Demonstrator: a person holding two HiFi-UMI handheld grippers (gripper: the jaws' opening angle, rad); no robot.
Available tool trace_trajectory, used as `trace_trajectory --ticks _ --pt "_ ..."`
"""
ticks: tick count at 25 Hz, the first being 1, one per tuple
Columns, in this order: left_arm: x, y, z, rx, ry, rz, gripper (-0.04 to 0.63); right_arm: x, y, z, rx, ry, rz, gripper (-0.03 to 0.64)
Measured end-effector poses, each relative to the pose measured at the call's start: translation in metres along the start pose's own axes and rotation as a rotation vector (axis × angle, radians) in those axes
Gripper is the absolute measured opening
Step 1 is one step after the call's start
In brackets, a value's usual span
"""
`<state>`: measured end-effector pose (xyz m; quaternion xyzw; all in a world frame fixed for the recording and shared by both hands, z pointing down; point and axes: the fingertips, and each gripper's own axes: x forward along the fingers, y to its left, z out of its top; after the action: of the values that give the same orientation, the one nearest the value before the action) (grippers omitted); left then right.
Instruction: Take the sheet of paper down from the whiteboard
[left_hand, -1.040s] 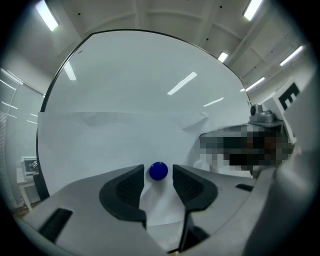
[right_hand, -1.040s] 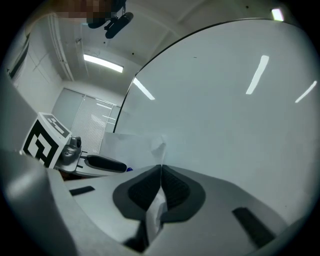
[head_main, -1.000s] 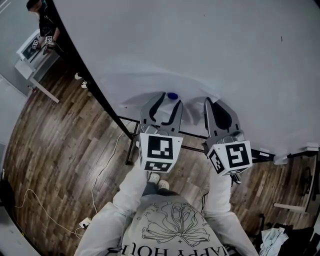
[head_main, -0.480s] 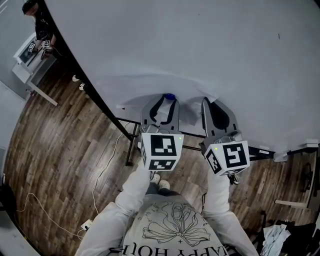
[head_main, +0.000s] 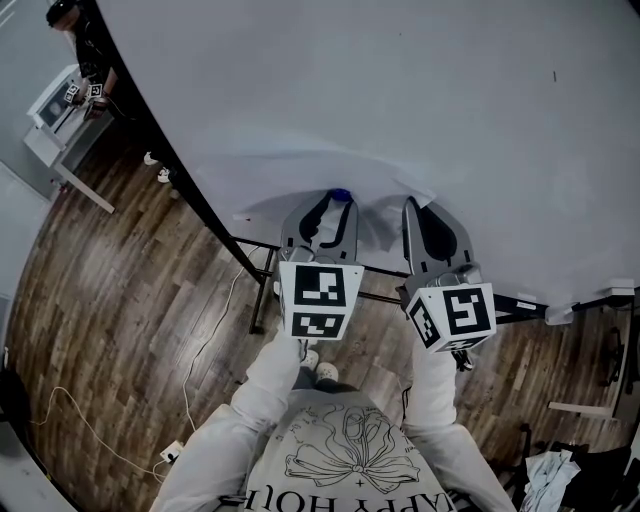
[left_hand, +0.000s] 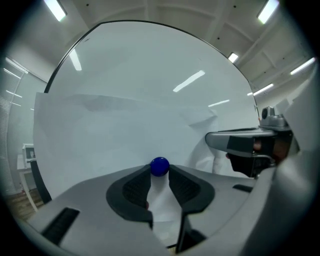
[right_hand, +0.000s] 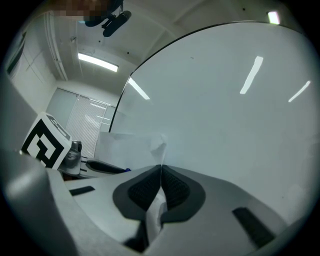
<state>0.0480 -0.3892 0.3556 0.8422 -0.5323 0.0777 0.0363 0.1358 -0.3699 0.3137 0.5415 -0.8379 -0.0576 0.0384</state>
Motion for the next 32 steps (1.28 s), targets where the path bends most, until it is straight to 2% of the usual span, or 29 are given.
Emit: trace_trajectory --ticks 3,9,16,22,32 --pt "0.000 0.000 0.000 0.007 0.006 -0.002 0.109 0.000 0.000 -0.001 0.010 0.001 -0.006 0.005" --pt "0.002 -0.001 0.001 0.031 -0.029 0.044 0.115 0.000 -0.001 -0.002 0.018 0.003 -0.014 0.005" --pt "0.003 0.001 0.002 -0.037 -0.048 0.097 0.115 -0.001 0.000 -0.003 0.020 0.015 -0.022 0.005" --pt "0.002 0.003 0.002 -0.082 -0.048 0.062 0.115 -0.001 0.001 -0.003 0.003 0.028 -0.026 0.005" --pt "-0.024 0.024 0.042 -0.033 -0.136 0.088 0.114 -0.011 -0.016 -0.005 0.012 0.051 -0.080 0.003"
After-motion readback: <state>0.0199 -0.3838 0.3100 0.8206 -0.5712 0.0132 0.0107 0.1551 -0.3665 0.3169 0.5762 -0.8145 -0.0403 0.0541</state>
